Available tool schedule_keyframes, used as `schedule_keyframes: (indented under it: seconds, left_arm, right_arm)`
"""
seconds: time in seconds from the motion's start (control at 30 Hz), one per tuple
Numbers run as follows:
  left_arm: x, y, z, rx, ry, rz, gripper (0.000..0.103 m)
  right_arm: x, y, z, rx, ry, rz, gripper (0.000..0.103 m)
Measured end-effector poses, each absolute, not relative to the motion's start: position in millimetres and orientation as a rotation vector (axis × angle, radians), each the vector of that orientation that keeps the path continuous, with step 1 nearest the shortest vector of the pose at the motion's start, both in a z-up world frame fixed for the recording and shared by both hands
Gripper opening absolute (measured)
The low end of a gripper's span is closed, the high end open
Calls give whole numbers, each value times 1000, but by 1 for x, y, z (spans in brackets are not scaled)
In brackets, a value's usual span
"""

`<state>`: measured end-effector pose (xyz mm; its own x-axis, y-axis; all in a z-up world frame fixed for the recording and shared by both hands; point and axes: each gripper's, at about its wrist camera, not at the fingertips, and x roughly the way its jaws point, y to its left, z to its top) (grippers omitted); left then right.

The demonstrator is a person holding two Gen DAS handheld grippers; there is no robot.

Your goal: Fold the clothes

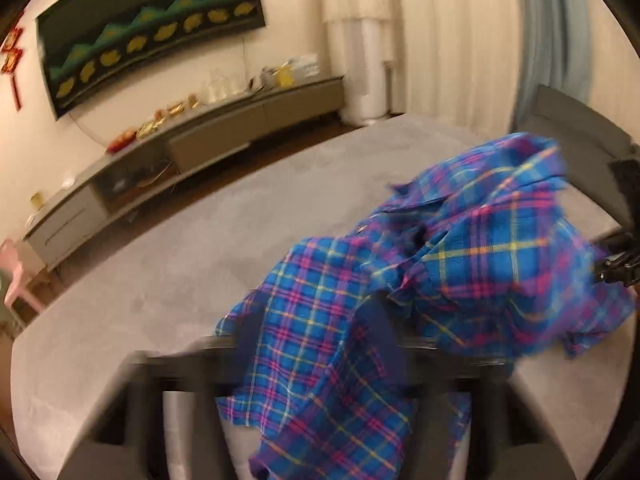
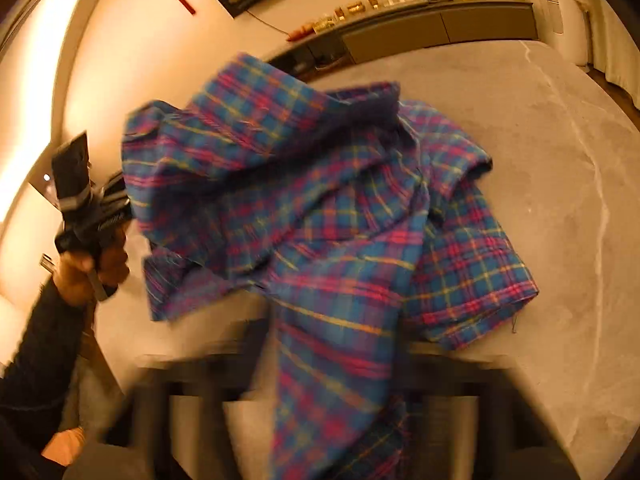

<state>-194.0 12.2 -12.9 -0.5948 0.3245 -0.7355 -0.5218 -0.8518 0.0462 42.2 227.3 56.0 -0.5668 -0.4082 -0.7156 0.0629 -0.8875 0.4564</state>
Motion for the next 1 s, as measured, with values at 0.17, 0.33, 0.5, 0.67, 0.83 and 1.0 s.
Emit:
schedule_keyframes:
  seconds: [0.17, 0.33, 0.5, 0.67, 0.83, 1.0]
  left_arm:
    - [-213, -91, -15, -1248, -95, 2669, 0]
    - [-193, -125, -11, -1258, -190, 2640, 4]
    - [-157, -60, 20, -1065, 5, 2442, 66]
    - [-144, 8, 31, -915, 159, 2305, 67]
    - [-165, 46, 11, -969, 233, 2237, 68]
    - [-178, 64, -11, -1052, 217, 2242, 16]
  right_arm:
    - [61, 280, 71, 1211, -639, -2641, 2]
    - [53, 311, 54, 1335, -603, -2711, 2]
    - [61, 295, 65, 1312, -531, -2754, 3]
    - [72, 292, 76, 1243, -533, -2778, 51]
    - [69, 292, 65, 1262, -535, -2732, 51]
    - [57, 281, 51, 1276, -500, -2684, 51]
